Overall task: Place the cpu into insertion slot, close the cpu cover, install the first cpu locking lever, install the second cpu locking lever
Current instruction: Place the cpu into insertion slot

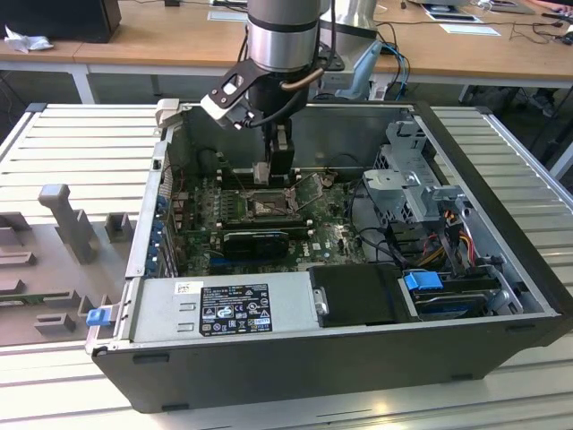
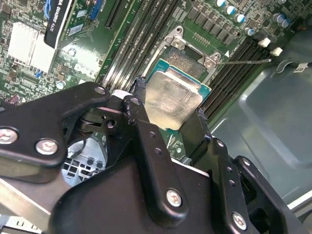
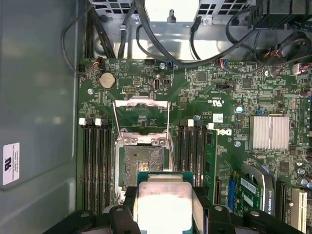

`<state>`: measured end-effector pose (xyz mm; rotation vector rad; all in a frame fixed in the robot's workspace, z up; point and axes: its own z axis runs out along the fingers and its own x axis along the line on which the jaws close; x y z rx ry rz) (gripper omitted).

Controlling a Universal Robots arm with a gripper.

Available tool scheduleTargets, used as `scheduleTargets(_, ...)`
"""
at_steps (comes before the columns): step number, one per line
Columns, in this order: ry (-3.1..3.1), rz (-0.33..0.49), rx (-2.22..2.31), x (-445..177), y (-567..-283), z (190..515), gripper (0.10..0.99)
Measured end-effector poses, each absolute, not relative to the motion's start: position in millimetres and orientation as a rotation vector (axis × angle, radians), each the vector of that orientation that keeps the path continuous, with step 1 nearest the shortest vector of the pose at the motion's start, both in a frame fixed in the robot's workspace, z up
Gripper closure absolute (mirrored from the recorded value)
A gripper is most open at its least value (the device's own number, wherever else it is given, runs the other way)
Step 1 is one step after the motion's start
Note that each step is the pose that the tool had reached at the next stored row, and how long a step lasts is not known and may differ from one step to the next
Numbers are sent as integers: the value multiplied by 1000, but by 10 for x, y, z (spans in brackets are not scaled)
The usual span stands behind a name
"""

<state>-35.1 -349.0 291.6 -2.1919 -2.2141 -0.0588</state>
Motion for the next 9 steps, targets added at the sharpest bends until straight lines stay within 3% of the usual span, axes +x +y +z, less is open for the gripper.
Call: scheduleTargets(9, -2218, -105, -2222, -365, -3489, 2815, 553)
